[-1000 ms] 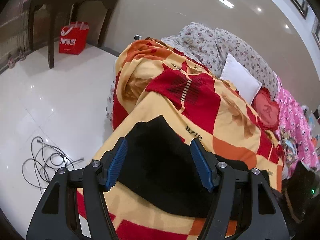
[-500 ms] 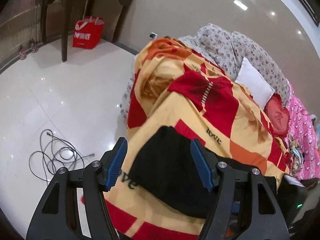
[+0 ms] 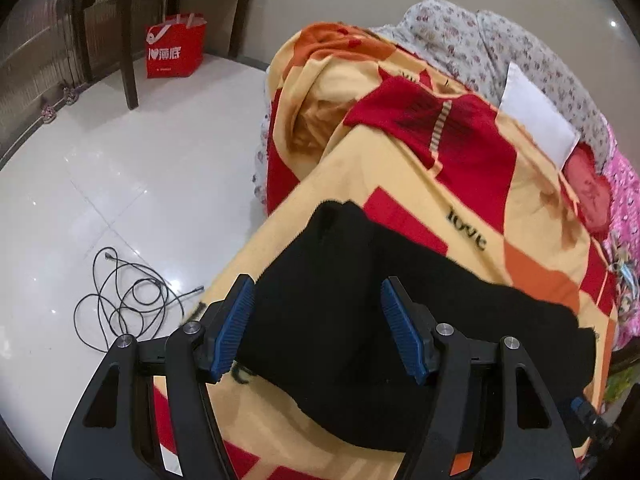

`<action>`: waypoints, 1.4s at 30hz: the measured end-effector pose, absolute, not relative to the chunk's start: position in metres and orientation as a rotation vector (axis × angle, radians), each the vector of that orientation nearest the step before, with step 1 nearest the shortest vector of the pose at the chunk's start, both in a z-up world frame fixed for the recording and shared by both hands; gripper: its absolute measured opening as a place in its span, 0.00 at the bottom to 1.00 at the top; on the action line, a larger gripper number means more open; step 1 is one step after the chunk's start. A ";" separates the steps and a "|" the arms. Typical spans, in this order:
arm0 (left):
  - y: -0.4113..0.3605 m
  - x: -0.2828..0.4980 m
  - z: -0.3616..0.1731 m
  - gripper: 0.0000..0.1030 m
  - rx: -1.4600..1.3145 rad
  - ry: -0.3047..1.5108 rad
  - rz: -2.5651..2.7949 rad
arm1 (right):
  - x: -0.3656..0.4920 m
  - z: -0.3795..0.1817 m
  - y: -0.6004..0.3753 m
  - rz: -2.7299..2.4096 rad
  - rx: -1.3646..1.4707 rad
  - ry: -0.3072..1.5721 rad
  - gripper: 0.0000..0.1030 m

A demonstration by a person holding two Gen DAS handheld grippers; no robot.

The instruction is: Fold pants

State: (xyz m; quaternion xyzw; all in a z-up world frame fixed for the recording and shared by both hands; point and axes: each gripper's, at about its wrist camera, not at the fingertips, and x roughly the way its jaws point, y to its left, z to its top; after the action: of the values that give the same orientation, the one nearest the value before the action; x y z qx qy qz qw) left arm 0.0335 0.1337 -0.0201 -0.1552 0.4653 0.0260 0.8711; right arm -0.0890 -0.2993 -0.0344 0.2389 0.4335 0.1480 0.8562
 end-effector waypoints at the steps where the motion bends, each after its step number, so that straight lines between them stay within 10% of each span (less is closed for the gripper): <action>1: 0.132 0.034 -0.022 0.64 -0.326 0.981 0.054 | -0.087 -0.037 -0.305 0.296 0.525 0.924 0.39; 9: 0.131 0.040 -0.028 0.64 -0.335 1.007 0.064 | -0.076 -0.055 -0.349 0.264 0.779 0.804 0.39; 13: 0.130 0.044 -0.032 0.64 -0.343 1.029 0.068 | -0.059 -0.057 -0.349 0.252 0.752 0.768 0.11; 20: 0.129 0.043 -0.020 0.58 -0.348 1.008 0.049 | -0.092 -0.017 -0.352 0.242 0.628 0.691 0.00; 28: 0.126 0.042 -0.011 0.57 -0.330 0.990 0.018 | -0.137 -0.007 -0.364 0.188 0.549 0.704 0.04; 32: 0.133 0.042 -0.017 0.57 -0.367 1.009 0.027 | -0.123 -0.031 -0.372 0.154 0.635 0.777 0.42; 42: 0.134 0.048 -0.028 0.57 -0.382 1.042 0.040 | -0.072 -0.056 -0.384 0.113 0.660 0.727 0.33</action>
State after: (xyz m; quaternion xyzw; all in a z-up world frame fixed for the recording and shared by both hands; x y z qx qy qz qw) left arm 0.0478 0.1335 -0.0280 -0.1811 0.4946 0.0190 0.8498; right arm -0.0720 -0.3840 -0.0560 0.3168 0.3490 0.0544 0.8803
